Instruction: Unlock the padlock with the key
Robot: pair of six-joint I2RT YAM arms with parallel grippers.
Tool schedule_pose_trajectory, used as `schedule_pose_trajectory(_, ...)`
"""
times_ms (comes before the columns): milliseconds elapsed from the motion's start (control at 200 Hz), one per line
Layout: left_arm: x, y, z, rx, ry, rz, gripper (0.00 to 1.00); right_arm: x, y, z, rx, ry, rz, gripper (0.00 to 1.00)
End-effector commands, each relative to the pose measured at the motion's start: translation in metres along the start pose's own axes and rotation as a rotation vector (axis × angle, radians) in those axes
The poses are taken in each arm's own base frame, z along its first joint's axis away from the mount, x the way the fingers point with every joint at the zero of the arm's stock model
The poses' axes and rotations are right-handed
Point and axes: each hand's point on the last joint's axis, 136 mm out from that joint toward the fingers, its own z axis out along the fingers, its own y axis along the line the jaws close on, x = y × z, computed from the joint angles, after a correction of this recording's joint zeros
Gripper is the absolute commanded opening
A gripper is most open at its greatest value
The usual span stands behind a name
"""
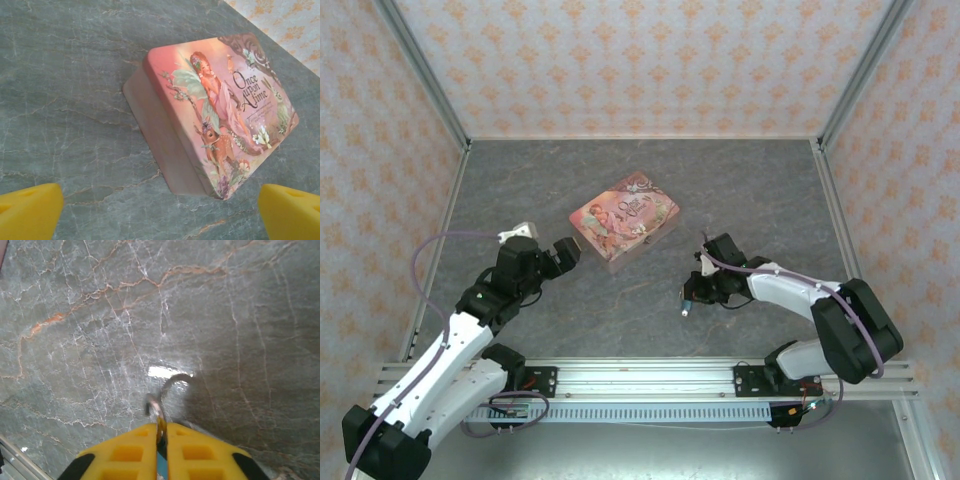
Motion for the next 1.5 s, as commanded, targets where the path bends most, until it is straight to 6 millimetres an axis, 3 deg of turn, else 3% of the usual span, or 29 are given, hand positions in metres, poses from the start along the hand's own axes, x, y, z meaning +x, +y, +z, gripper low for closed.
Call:
schedule_pose_trajectory(0, 0.002, 0.014, -0.001, -0.052, -0.007, -0.015, 1.00, -0.012, 0.007, -0.006, 0.005, -0.045, -0.048, 0.18)
schedule_pose_trajectory(180, -0.002, 0.011, -0.006, -0.046, -0.013, -0.006, 1.00, -0.023, 0.011, -0.025, 0.046, -0.092, -0.104, 0.24)
schedule_pose_trajectory(320, -0.008, 0.009, -0.011, -0.047, -0.031, 0.020, 1.00, -0.040, 0.011, -0.056, 0.105, -0.196, -0.151, 0.29)
schedule_pose_trajectory(530, -0.023, 0.008, -0.021, -0.037, -0.117, 0.071, 1.00, -0.071, -0.006, -0.109, 0.221, -0.449, -0.158, 0.39)
schedule_pose_trajectory(706, -0.046, 0.014, -0.038, -0.076, -0.248, 0.114, 1.00, -0.087, -0.021, -0.143, 0.342, -0.611, -0.233, 0.53)
schedule_pose_trajectory(876, -0.072, 0.007, -0.049, -0.090, -0.356, 0.179, 1.00, -0.102, -0.042, -0.174, 0.450, -0.718, -0.224, 0.65)
schedule_pose_trajectory(1051, -0.094, 0.001, -0.053, -0.106, -0.469, 0.212, 1.00, -0.119, -0.070, -0.206, 0.550, -0.905, -0.144, 0.92)
schedule_pose_trajectory(1116, -0.098, 0.001, -0.051, -0.118, -0.497, 0.236, 1.00, -0.121, -0.080, -0.211, 0.576, -0.968, -0.117, 1.00)
schedule_pose_trajectory(1346, -0.102, 0.012, -0.037, -0.195, -0.568, 0.326, 1.00, -0.124, -0.103, -0.209, 0.618, -1.102, -0.146, 0.99)
schedule_pose_trajectory(1496, -0.098, 0.029, -0.022, -0.292, -0.547, 0.390, 1.00, -0.125, -0.131, -0.202, 0.646, -1.155, -0.083, 0.99)
